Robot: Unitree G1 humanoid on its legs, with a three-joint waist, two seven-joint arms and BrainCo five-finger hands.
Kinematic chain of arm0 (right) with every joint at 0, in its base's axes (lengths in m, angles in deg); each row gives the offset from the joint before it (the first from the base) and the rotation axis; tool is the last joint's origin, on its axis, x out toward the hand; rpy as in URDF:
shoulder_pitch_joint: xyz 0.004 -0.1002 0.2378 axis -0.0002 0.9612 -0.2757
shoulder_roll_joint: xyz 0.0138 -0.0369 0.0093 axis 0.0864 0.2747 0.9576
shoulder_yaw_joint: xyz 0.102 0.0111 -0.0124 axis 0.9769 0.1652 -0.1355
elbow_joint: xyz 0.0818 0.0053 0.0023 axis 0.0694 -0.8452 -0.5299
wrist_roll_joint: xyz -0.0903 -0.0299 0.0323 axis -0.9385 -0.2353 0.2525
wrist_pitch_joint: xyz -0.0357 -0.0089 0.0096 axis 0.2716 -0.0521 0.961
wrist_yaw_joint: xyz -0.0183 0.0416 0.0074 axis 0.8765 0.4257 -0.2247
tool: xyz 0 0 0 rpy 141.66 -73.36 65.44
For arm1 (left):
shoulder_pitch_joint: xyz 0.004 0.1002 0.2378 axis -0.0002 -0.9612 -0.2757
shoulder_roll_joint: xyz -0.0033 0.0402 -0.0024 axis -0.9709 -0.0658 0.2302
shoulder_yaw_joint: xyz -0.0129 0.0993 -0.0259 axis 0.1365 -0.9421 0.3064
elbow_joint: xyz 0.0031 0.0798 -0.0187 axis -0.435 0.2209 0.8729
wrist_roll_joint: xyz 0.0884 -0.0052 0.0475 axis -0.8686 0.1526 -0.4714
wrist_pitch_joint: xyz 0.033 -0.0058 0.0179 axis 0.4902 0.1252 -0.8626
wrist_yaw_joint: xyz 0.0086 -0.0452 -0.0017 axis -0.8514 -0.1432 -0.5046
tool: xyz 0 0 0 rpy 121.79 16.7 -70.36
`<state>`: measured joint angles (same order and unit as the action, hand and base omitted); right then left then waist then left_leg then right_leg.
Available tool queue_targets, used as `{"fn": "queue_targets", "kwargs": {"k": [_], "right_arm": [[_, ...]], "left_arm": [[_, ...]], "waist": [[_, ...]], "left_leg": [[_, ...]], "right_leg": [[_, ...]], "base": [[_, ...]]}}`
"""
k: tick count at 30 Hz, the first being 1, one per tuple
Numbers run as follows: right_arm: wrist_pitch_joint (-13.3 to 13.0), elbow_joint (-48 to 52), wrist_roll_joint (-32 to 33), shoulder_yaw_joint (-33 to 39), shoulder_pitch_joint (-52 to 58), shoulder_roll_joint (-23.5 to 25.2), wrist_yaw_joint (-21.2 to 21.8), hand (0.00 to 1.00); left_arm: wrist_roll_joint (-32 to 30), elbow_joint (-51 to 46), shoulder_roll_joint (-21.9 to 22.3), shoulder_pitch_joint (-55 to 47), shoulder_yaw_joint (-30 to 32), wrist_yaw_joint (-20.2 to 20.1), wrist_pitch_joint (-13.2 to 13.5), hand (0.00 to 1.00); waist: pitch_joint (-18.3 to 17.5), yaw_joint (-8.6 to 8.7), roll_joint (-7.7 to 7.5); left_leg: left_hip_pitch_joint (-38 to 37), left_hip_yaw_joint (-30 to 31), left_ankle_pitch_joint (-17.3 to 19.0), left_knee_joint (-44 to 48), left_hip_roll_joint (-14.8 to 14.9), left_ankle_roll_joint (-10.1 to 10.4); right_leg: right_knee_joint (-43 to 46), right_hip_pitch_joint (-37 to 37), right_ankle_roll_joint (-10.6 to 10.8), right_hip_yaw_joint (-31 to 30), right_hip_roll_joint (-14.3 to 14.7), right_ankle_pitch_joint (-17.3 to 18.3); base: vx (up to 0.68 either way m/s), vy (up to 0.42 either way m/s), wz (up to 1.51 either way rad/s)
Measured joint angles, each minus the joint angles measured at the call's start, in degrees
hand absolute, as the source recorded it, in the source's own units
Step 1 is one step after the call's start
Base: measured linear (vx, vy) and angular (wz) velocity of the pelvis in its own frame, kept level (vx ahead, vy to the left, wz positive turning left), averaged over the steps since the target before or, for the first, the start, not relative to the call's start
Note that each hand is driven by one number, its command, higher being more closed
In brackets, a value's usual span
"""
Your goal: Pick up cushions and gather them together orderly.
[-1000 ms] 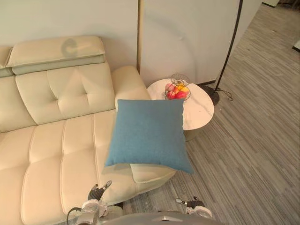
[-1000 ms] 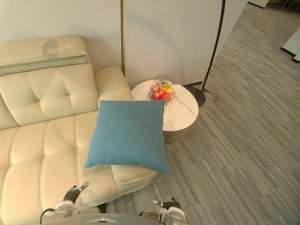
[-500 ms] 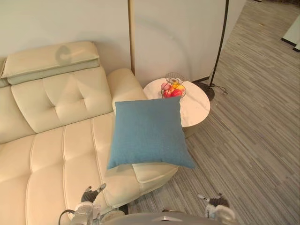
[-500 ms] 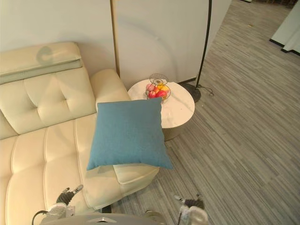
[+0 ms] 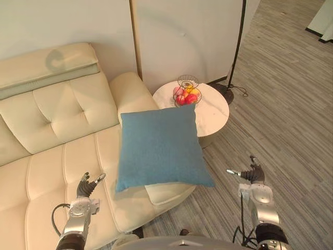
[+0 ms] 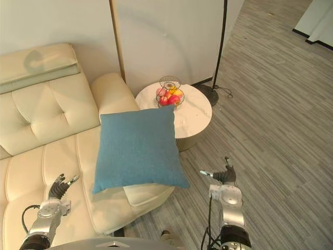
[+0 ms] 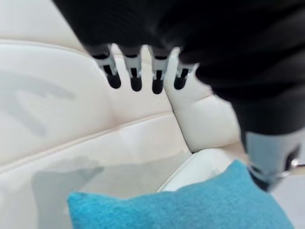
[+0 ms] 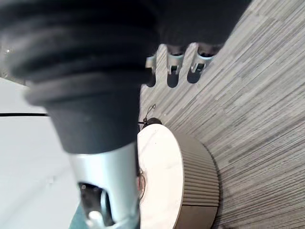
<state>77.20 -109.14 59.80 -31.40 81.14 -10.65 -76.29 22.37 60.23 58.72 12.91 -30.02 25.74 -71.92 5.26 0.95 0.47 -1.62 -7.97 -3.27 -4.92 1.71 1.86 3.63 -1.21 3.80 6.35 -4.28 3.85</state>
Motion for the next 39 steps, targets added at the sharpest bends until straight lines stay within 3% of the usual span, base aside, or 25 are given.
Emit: {"fn": "queue_targets", "kwargs": {"k": [9, 13, 15, 22, 23, 24, 25, 33, 39], "right_arm": [[-0.1, 2.9, 2.3, -8.5, -10.9, -1.2, -0.1, 0.0], [-0.1, 3.8, 3.1, -10.9, -15.5, -1.2, -0.4, 0.0], [-0.1, 3.8, 4.1, -11.3, -17.7, -1.1, -0.8, 0.0], [0.0, 3.7, 6.9, -13.5, -23.9, -0.7, -5.2, 0.0], [0.1, 3.7, 8.1, -13.5, -25.3, -0.5, -6.1, 1.0], [0.1, 3.7, 8.4, -13.5, -25.9, -0.4, -6.6, 1.0], [0.1, 3.7, 8.9, -13.5, -26.9, -0.1, -7.0, 1.0], [0.2, 6.7, 11.2, -15.0, -33.2, 1.3, -10.9, 1.0], [-0.1, 11.1, 11.9, -15.0, -33.7, 1.3, -11.9, 1.0]], "left_arm": [[1.9, -2.0, 0.0, 10.5, -4.9, 2.8, 0.5, 0.0], [2.3, -1.8, 0.3, 16.5, -8.5, 3.6, 0.5, 0.0], [2.6, -1.6, 0.4, 20.8, -10.7, 3.7, 0.5, 0.0], [4.4, 1.4, 0.8, 31.2, -14.5, 5.2, 0.5, 0.0], [4.4, 1.9, 1.1, 33.5, -15.5, 5.6, 0.5, 0.0], [4.4, 2.4, 1.2, 34.4, -15.7, 5.6, 0.5, 0.0], [4.4, 3.7, 1.2, 36.3, -16.8, 5.8, 0.4, 1.0], [4.4, 5.0, 2.0, 45.7, -18.9, 6.4, 0.0, 1.0], [5.7, 1.6, 1.3, 47.1, -18.9, 8.2, 0.0, 1.0]], "waist": [[2.1, -0.98, 0.56], [5.0, -1.38, 0.53], [7.9, -1.59, 0.49], [12.2, -2.13, 0.53], [12.3, -2.24, 0.46], [12.4, -2.22, 0.46], [12.5, -2.24, 0.42], [15.2, -1.84, 0.16], [15.5, -1.98, 0.13]], "left_leg": [[10.6, 0.4, -3.5, 0.4, 0.3, -0.6], [15.2, 1.3, -5.2, 0.5, 0.3, -0.9], [18.4, 1.8, -4.8, 3.9, 0.2, -1.0], [25.6, -1.2, -3.2, 9.5, 1.1, -1.6], [27.7, -2.9, -3.2, 10.7, 1.7, -1.6], [28.3, -3.3, -3.2, 10.9, 2.0, -1.6], [29.5, -4.2, -3.3, 11.0, 2.2, -1.6], [36.3, -8.2, -4.3, 13.5, 4.4, -1.8], [36.9, -9.3, -4.9, 13.8, 5.0, -1.6]], "right_leg": [[-0.8, 9.8, -0.3, 0.4, 0.0, -3.8], [1.9, 15.2, -0.4, 0.7, -0.3, -4.2], [4.5, 17.5, -0.4, 0.7, -0.6, -4.0], [12.2, 25.2, -0.4, 0.7, -1.9, -2.7], [13.7, 27.6, -0.5, 0.7, -2.1, -2.5], [14.0, 28.2, -0.5, 0.8, -2.2, -2.4], [14.8, 29.7, -0.6, 0.8, -2.4, -2.3], [17.4, 37.3, -1.1, 0.8, -2.3, -3.1], [17.5, 37.9, -1.2, 0.8, -2.2, -3.2]], "base": [[-0.06, 0.007, 0.03], [-0.1, 0.018, 0.1], [-0.11, 0.019, 0.16], [-0.14, 0.0, 0.08], [-0.11, -0.025, 0.07], [-0.12, -0.04, 0.07], [-0.11, -0.041, 0.05], [-0.07, -0.034, -0.04], [0.0, -0.012, -0.01]]}}
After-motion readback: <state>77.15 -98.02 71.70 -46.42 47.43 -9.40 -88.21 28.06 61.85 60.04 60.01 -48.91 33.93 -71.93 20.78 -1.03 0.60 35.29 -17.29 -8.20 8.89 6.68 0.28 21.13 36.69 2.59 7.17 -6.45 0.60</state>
